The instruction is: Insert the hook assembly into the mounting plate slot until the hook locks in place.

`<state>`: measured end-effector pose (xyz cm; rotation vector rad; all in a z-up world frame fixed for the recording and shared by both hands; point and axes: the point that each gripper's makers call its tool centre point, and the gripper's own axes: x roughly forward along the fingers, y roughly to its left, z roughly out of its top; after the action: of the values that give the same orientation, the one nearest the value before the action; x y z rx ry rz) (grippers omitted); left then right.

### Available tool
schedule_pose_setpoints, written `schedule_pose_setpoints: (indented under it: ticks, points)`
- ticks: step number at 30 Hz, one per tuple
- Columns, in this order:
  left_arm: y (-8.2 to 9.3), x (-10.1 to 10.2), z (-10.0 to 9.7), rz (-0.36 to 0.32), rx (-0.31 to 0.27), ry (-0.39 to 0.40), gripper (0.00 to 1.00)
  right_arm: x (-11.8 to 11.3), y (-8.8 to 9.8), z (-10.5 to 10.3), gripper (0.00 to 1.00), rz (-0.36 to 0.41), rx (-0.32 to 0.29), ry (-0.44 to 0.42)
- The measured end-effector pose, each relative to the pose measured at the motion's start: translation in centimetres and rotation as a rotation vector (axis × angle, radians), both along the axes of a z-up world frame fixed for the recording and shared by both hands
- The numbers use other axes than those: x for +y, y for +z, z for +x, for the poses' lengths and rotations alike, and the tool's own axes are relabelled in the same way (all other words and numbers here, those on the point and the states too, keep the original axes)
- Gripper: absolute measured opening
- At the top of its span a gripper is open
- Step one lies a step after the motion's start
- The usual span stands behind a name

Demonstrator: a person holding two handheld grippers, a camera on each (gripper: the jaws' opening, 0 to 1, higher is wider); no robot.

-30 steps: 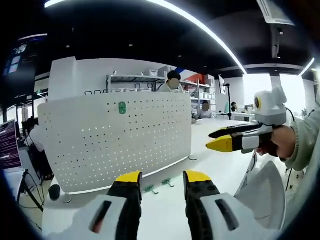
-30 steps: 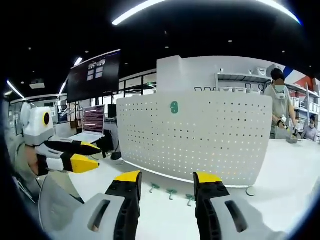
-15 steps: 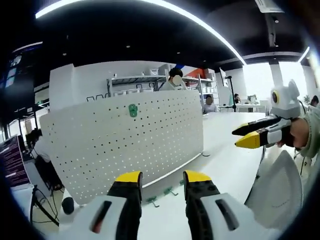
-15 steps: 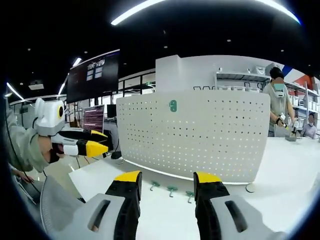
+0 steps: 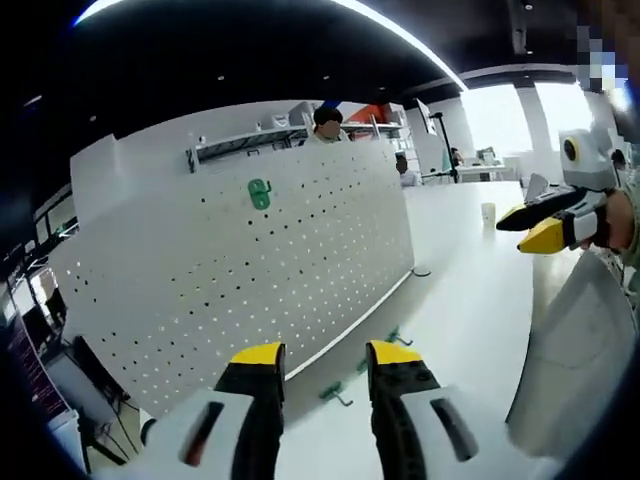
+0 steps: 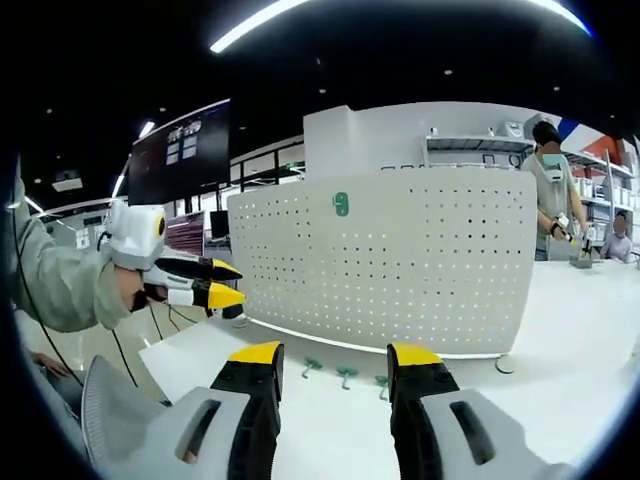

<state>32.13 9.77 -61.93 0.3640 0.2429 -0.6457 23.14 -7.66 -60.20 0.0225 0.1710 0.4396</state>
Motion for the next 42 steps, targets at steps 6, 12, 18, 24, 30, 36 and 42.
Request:
schedule_pose_setpoints:
  ticks: [6,12,18,24,30,36,42]
  points:
    - [-2.3,-0.2,1.6,0.057,0.047,-0.039,0.31,-0.1,0.2,0.3,0.40,0.014,-0.001,-0.009]
    - [-5.7,-0.8,2.5,0.091,0.172,-0.113,0.30,-0.2,-0.1,0.5,0.40,0.000,0.001,-0.018]
    - [-8.2,-0.7,3.8,0.139,0.216,-0.141,0.28,-0.3,-0.7,0.6,0.40,-0.004,0.019,-0.032]
    - [-10.0,-0.9,5.1,0.185,0.255,-0.176,0.24,-0.4,-1.1,0.5,0.40,0.000,0.035,-0.042]
    - [-11.9,-1.3,6.4,0.257,0.304,-0.242,0.17,-0.6,-1.5,0.4,0.40,-0.003,0.047,-0.054]
    - [-13.9,-1.7,7.1,0.327,0.351,-0.327,0.17,-0.9,-1.7,0.4,0.40,-0.006,0.056,-0.066]
    - [-16.0,-1.3,7.9,0.427,0.375,-0.380,0.17,-1.1,-2.0,0.5,0.40,-0.013,0.068,-0.069]
